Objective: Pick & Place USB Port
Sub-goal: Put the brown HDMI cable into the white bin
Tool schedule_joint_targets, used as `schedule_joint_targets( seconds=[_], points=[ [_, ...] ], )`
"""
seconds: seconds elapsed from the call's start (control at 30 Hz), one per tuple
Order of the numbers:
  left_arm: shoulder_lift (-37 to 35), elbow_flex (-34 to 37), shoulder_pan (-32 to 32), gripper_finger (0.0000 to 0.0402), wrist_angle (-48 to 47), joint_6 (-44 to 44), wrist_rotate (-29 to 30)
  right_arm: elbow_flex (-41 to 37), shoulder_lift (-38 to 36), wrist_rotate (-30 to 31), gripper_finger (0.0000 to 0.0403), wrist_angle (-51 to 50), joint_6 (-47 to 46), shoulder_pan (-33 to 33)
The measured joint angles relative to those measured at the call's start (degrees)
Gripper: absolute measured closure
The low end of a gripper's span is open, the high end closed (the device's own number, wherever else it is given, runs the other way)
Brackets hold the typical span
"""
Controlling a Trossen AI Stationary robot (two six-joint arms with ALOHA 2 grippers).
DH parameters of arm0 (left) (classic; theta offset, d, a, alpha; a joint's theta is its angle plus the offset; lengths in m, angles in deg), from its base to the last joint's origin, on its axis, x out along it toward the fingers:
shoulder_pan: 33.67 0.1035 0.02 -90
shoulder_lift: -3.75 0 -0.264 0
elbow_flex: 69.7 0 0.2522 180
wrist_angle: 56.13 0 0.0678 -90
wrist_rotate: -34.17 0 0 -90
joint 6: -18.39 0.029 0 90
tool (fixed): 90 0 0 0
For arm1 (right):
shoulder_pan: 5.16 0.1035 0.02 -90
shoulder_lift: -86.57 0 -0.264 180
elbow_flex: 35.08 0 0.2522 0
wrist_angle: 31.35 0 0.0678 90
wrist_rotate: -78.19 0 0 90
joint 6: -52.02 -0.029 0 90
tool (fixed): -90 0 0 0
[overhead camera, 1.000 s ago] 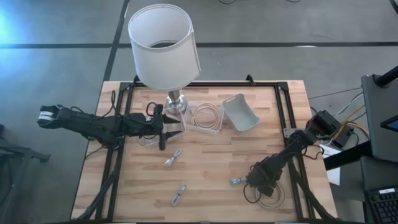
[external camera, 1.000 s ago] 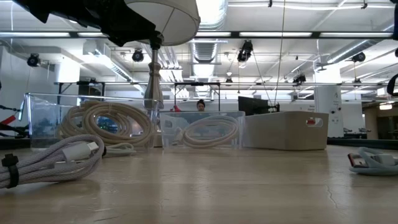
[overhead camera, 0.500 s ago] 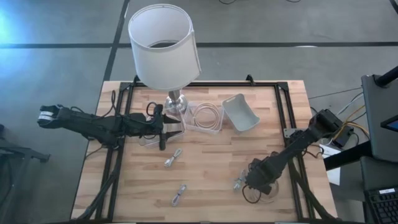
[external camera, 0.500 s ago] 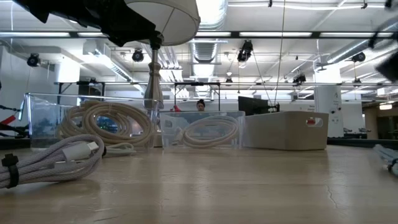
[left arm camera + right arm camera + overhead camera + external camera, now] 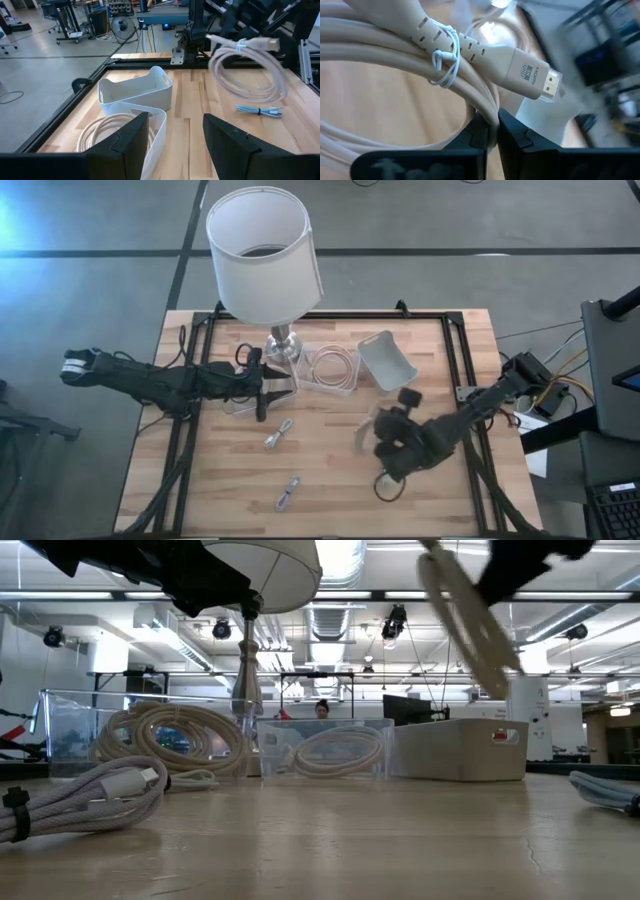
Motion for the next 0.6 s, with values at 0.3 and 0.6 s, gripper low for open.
schedule_joint_targets(
  seconds=[0.3,0.6],
  points=[
    [0.0,0.0,0.0,0.0209,0.0,-0.1,0.0,3.7,4.0,6.3,0.0384,4.3,3.7,-13.8],
    [0.0,0.0,0.0,0.0209,-0.2,-0.6,0.0,4.3,4.7,8.3,0.0382,21.2,6.3,-26.6]
  ],
)
